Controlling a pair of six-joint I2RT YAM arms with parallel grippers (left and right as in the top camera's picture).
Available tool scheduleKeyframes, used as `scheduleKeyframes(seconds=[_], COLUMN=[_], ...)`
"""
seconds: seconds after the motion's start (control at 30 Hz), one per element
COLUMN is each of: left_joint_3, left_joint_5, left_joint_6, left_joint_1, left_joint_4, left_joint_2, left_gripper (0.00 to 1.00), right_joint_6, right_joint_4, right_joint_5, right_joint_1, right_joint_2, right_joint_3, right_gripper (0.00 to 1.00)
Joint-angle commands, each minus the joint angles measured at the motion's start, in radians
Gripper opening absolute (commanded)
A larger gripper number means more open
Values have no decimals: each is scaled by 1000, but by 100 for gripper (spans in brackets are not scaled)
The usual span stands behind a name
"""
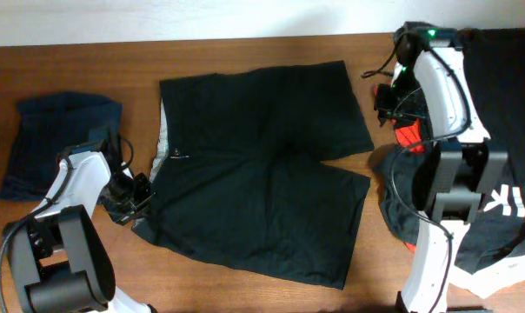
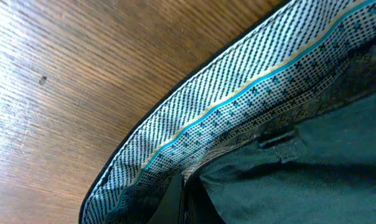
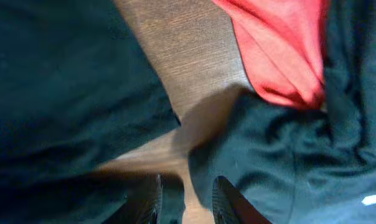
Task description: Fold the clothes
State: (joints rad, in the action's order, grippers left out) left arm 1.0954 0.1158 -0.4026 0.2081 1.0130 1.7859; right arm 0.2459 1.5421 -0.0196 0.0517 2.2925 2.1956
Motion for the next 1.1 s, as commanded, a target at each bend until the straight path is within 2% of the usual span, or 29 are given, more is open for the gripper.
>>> scheduleKeyframes(seconds=[0.0, 0.1, 0.17, 0.3, 0.43, 0.6, 0.67, 0.77, 0.9, 0.93, 0.97, 1.0, 1.07], left_joint_3=[-5, -5, -5, -5, -5, -5, -5, -5, -5, -5, -5, -5, -5], left_joint_5=[4, 4, 4, 3, 4, 4, 4, 4, 4, 4, 4, 4, 4], left_joint_6=[14, 15, 15, 15, 15, 15, 15, 15, 14, 14, 14, 14, 14], left_joint_1=[1, 1, 1, 1, 1, 1, 1, 1, 1, 1, 1, 1, 1], left_joint_4=[-13, -13, -13, -14, -21, -26, -27, -29, -33, -35, -36, -36, -44], left_joint_2=[-19, -19, -19, -19, -19, -19, -19, -19, -19, -19, -19, -19, -19], left_gripper=[0, 0, 0, 0, 0, 0, 0, 0, 0, 0, 0, 0, 0], right_joint_6=[-5, -9, -36, -35, -35, 5, 26, 26, 74, 82, 82, 82, 82], right_joint_4=[120, 157, 157, 101, -63, -462, -575, -692, -716, -724, -740, -752, -807], right_joint_5=[-79, -159, -234, -179, -212, -239, -235, -227, -178, -167, -167, -167, -167], right_joint_1=[-5, -5, -5, -5, -31, -116, -126, -126, -126, -126, -126, -126, -125], right_joint_2=[-76, -90, -172, -377, -467, -467, -467, -467, -456, -451, -450, -450, -450], right_joint_3=[25, -10, -137, -409, -735, -1044, -1104, -1163, -1204, -1213, -1221, -1222, -1222], right_gripper=[31, 32, 32, 33, 39, 40, 45, 59, 60, 59, 52, 36, 11])
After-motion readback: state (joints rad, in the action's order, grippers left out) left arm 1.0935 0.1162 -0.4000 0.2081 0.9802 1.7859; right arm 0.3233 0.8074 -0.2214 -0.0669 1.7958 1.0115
